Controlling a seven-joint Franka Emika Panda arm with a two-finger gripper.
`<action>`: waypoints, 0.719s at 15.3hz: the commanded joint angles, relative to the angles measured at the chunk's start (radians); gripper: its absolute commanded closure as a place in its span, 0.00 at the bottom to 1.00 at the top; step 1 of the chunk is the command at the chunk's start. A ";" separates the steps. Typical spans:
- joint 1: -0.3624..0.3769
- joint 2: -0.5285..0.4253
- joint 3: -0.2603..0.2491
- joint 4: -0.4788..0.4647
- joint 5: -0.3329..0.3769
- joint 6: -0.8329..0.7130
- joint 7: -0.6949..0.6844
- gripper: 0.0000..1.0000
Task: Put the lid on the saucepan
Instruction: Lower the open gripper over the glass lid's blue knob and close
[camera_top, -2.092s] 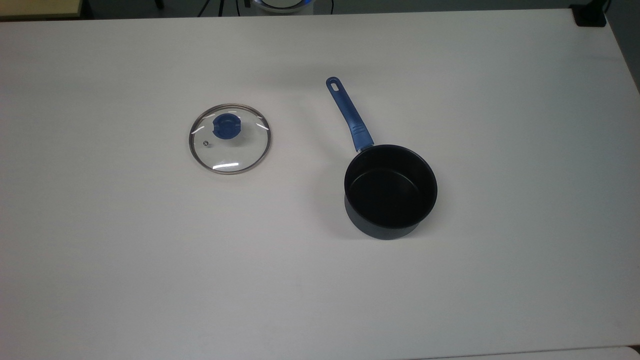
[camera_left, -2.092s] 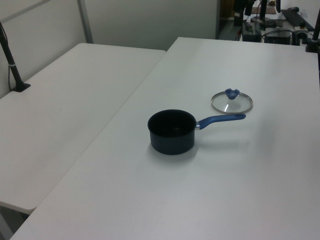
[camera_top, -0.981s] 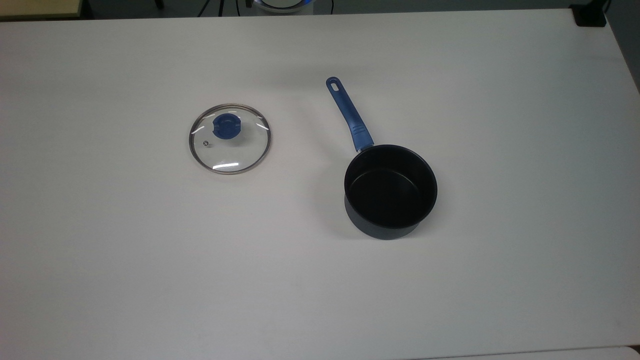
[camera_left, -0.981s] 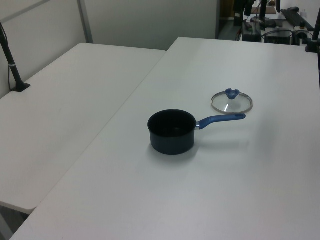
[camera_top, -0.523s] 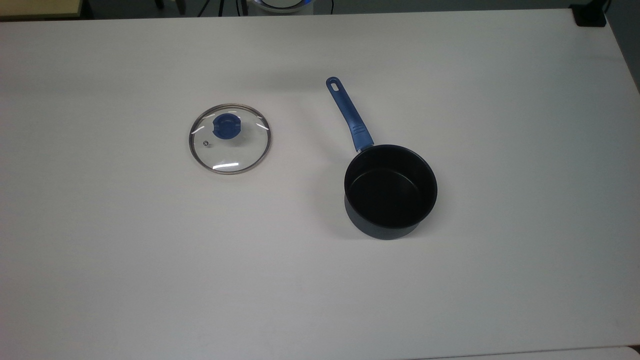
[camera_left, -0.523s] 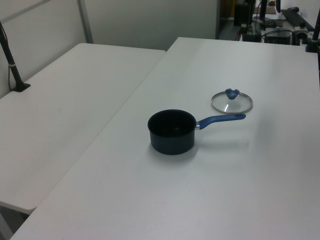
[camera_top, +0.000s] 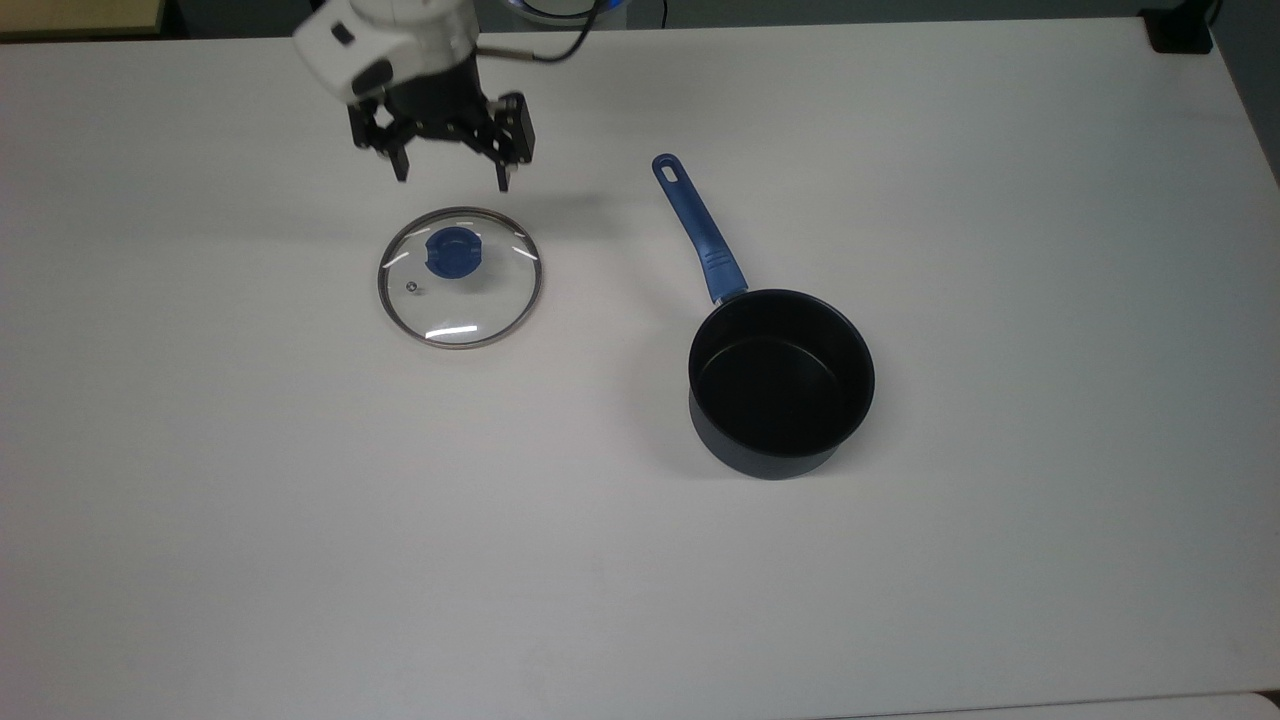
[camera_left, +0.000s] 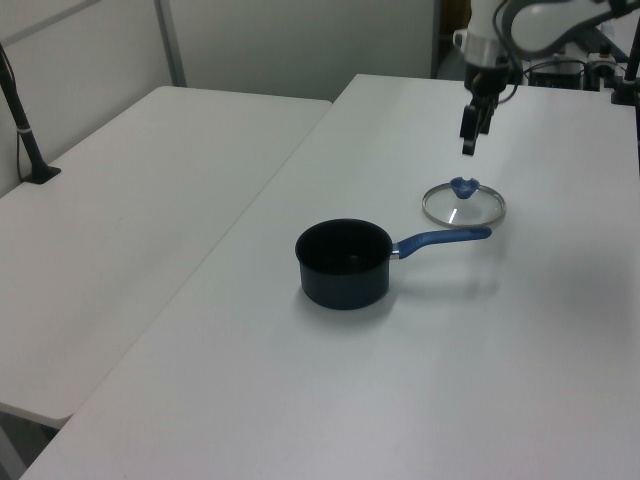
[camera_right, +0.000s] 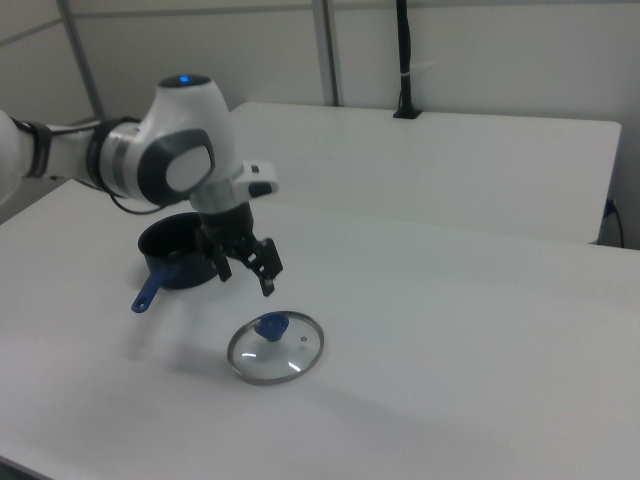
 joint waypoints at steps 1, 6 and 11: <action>-0.004 0.091 0.007 -0.015 -0.041 0.098 0.025 0.00; -0.003 0.189 0.005 -0.013 -0.076 0.162 0.026 0.00; -0.004 0.209 0.007 -0.013 -0.119 0.162 0.029 0.25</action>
